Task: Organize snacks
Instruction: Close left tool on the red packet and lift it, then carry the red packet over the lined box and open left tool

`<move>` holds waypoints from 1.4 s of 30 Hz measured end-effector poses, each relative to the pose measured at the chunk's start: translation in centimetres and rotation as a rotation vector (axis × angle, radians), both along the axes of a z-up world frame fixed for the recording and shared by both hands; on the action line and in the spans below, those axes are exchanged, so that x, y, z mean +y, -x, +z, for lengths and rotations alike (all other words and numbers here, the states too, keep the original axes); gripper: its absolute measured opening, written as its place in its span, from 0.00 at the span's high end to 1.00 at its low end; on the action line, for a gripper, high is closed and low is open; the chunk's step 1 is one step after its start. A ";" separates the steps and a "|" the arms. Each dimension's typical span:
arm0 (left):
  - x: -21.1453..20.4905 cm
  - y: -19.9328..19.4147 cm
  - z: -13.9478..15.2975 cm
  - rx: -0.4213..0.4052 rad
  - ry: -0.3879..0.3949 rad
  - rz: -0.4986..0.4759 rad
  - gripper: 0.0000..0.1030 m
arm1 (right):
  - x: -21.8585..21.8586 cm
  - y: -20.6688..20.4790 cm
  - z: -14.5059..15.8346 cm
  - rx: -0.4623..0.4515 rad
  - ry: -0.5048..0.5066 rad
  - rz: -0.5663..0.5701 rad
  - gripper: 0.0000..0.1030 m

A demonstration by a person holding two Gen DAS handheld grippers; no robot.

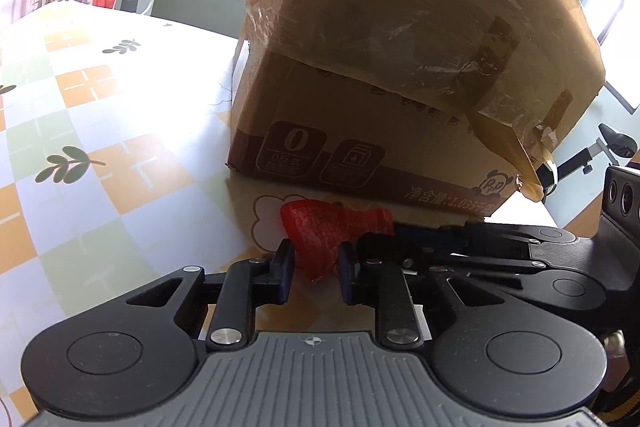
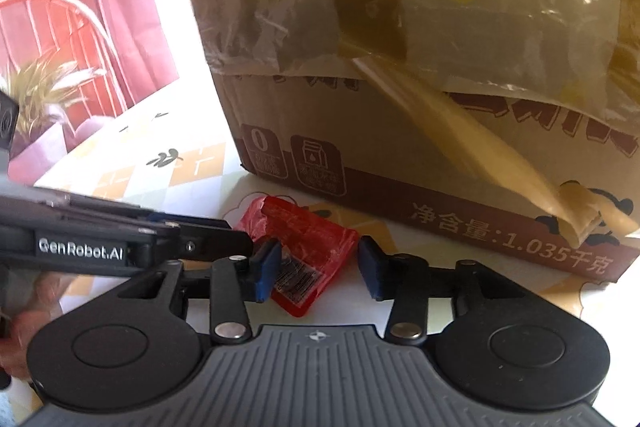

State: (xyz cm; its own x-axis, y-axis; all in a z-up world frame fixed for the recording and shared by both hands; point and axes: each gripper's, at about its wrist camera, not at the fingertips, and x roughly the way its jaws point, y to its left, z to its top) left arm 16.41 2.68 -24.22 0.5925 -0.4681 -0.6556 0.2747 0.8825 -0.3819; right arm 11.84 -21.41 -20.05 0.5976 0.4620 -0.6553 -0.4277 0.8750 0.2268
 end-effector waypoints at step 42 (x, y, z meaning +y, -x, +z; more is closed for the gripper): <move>-1.5 2.8 6.6 -0.125 0.067 -0.045 0.89 | -2.6 5.8 5.5 -0.197 -0.013 -0.091 0.99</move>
State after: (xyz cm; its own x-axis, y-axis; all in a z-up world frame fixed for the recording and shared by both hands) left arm 13.61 1.16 -17.65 0.6451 -0.5366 -0.5440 0.3626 0.8417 -0.4002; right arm 5.99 -23.98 -14.55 0.7532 0.4076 -0.5163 -0.3840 0.9097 0.1581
